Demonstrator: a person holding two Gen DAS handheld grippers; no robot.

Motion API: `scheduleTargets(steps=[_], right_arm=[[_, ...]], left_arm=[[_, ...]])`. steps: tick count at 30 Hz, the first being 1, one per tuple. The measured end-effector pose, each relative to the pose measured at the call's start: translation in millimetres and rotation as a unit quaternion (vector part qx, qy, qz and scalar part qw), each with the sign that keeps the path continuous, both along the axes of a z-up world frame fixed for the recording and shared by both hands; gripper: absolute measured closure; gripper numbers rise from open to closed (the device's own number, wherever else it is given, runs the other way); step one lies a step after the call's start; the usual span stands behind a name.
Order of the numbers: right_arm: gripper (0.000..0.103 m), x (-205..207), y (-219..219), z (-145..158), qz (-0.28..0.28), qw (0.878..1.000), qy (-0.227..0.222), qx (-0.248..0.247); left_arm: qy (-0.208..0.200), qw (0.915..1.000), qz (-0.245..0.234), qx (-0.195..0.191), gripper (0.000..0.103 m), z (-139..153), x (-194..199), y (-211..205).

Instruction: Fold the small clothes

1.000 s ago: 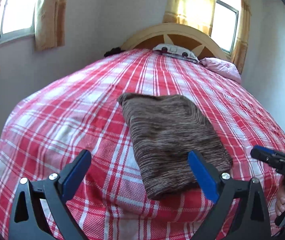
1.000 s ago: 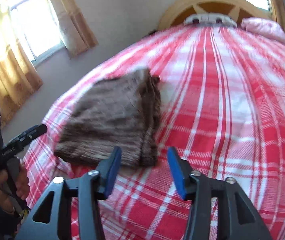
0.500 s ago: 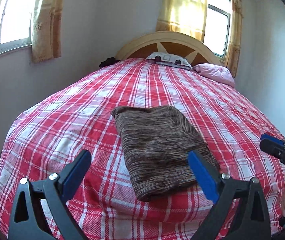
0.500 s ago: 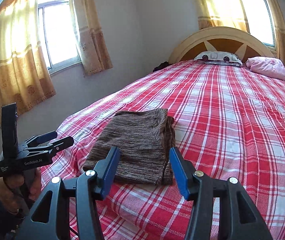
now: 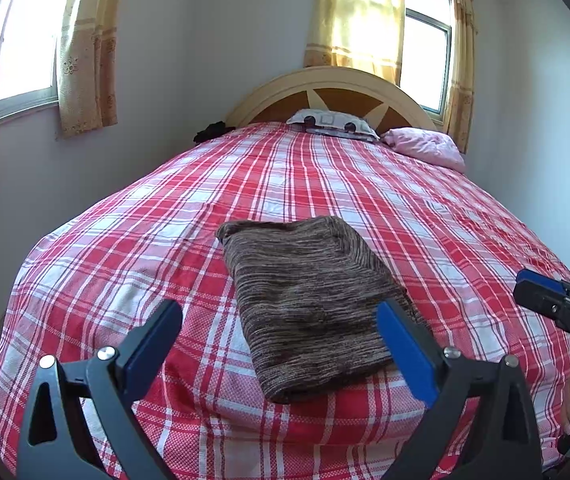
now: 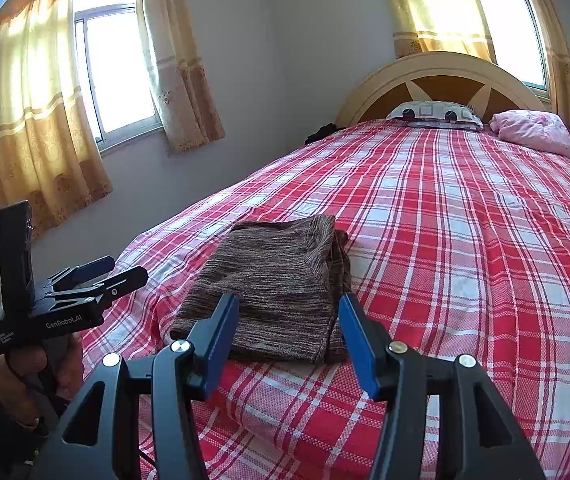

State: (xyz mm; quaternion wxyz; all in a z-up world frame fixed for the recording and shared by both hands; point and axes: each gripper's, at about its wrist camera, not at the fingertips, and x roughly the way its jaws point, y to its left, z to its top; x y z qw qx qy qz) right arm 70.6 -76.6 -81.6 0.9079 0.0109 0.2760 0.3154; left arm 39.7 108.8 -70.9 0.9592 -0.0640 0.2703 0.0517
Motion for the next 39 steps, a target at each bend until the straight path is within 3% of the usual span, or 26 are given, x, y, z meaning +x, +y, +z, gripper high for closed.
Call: scheduleTargets(steps=[39], right_arm=[[0.049,-18,-5,13,-0.003,0.999,-0.040,0.014]], left_arm=[[-0.012,0.9997,0.001,0.022,0.000,17,-5,-8]])
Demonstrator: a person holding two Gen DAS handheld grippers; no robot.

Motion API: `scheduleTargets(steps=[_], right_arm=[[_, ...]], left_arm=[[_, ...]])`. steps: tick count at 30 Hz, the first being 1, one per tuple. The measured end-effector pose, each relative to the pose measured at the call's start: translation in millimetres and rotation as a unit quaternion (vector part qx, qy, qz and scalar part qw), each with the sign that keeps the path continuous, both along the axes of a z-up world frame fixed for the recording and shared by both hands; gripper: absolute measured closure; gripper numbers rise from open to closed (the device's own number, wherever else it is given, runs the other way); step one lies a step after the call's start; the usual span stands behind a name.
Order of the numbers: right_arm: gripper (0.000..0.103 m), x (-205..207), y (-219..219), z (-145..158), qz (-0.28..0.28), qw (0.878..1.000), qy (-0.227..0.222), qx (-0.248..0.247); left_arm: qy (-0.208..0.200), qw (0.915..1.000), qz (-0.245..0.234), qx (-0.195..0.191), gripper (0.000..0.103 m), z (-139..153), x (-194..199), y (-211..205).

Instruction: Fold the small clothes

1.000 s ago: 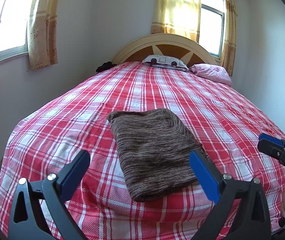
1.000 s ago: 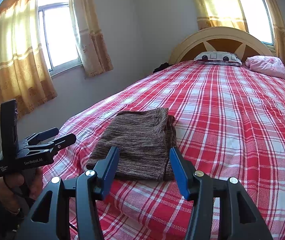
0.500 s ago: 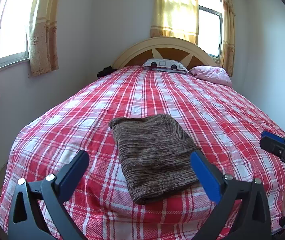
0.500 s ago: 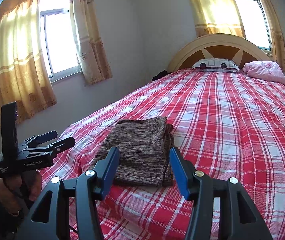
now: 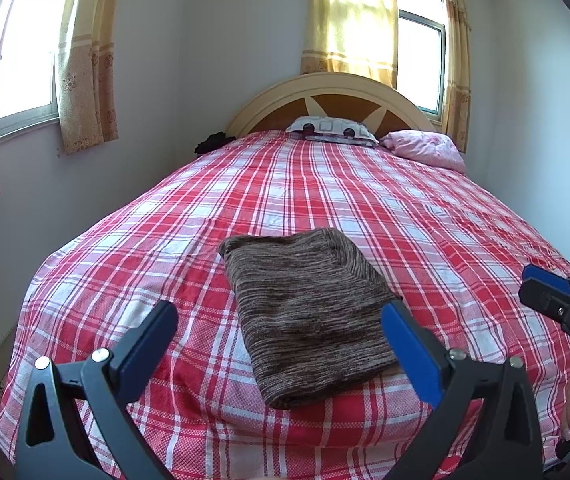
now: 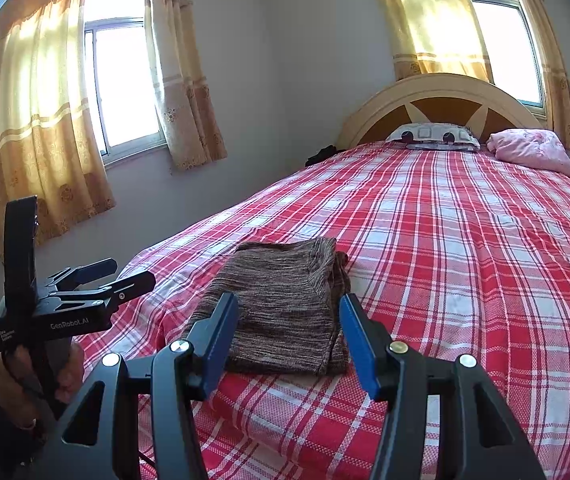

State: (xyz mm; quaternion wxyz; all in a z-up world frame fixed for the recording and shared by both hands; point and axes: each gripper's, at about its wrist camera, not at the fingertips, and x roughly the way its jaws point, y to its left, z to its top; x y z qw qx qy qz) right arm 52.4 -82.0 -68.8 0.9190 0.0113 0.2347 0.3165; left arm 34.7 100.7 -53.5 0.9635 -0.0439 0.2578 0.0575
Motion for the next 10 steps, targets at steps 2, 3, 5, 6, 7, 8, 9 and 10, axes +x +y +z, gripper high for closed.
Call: scheduleTargets(steps=[2,3,5,6,7,8,9,10], right_arm=[[0.049,-0.3,1.1,-0.4,0.001,1.000,0.001,-0.002],[0.049,-1.2,1.8,-0.6,0.002,1.000,0.002,-0.003],[0.049,-0.9,3.4,-1.8,0.005,1.000,0.004,-0.004],[0.049,-0.9,4.4,-2.6,0.006,1.000,0.005,-0.006],[0.049,-0.8,5.5,-3.3,0.007,1.000,0.006,-0.008],[0.049,-0.1,6.5,-4.0,0.008,1.000,0.007,-0.009],[0.049,-0.4,7.3,-4.5,0.009,1.000,0.007,-0.010],[0.049,-0.5,8.0,-5.1,0.009,1.000,0.008,-0.011]], left_arm=[[-0.008,1.0000,-0.001,-0.001,0.000,0.7,-2.6,1.1],[-0.012,0.9999,-0.002,0.000,0.000,1.0,-3.3,0.9],[-0.015,0.9999,-0.002,0.005,0.000,1.2,-4.0,0.0],[-0.016,0.9998,-0.004,0.006,0.000,1.2,-3.9,-0.1],[-0.018,0.9998,-0.005,0.008,0.000,1.3,-4.2,-0.5],[-0.019,0.9998,-0.005,0.010,0.000,1.3,-4.2,-0.8],[-0.019,0.9997,-0.006,0.011,0.000,1.2,-4.1,-1.3],[-0.018,0.9998,-0.009,0.009,0.000,1.0,-3.6,-1.2]])
